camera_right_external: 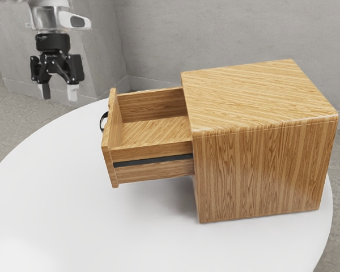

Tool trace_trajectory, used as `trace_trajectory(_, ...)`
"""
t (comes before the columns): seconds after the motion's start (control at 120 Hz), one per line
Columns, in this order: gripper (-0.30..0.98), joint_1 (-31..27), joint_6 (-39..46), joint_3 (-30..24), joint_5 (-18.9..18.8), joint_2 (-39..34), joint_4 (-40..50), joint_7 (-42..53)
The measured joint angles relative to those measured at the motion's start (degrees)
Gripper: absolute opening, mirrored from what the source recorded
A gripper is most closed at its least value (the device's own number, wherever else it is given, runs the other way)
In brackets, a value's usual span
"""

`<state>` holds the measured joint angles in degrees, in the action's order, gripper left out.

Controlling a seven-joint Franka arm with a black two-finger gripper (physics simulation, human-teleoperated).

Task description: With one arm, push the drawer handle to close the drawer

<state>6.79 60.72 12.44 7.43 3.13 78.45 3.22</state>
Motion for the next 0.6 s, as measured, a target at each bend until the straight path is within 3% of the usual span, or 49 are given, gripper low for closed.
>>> trace_trajectory(0.033, 0.69, -9.2, 3.3, -8.3, -0.6, -1.1, 1.3, 0.2)
trace_trajectory(0.067, 0.69, -14.6, 6.2, -12.8, -1.2, -1.6, 2.0, 0.4)
trace_trajectory(0.133, 0.69, -17.1, 11.3, -13.3, -2.1, -4.0, 7.2, 0.9)
trace_trajectory(0.167, 0.69, -14.9, 14.4, -10.2, -2.8, -7.5, 14.0, 1.1)
trace_trajectory(0.208, 0.69, -7.8, 18.4, -2.6, -4.6, -11.0, 20.7, 1.5)
trace_trajectory(0.242, 0.68, -0.7, 21.1, 4.3, -6.4, -12.4, 23.4, 2.1)
trace_trajectory(0.292, 0.66, 4.5, 25.2, 9.3, -8.4, -13.0, 25.3, 3.8)
trace_trajectory(0.392, 0.51, 7.6, 33.3, 11.9, -10.3, -11.2, 26.4, 9.2)
trace_trajectory(0.6, 0.12, 8.2, 43.8, 12.3, -11.4, -9.8, 29.2, 21.3)
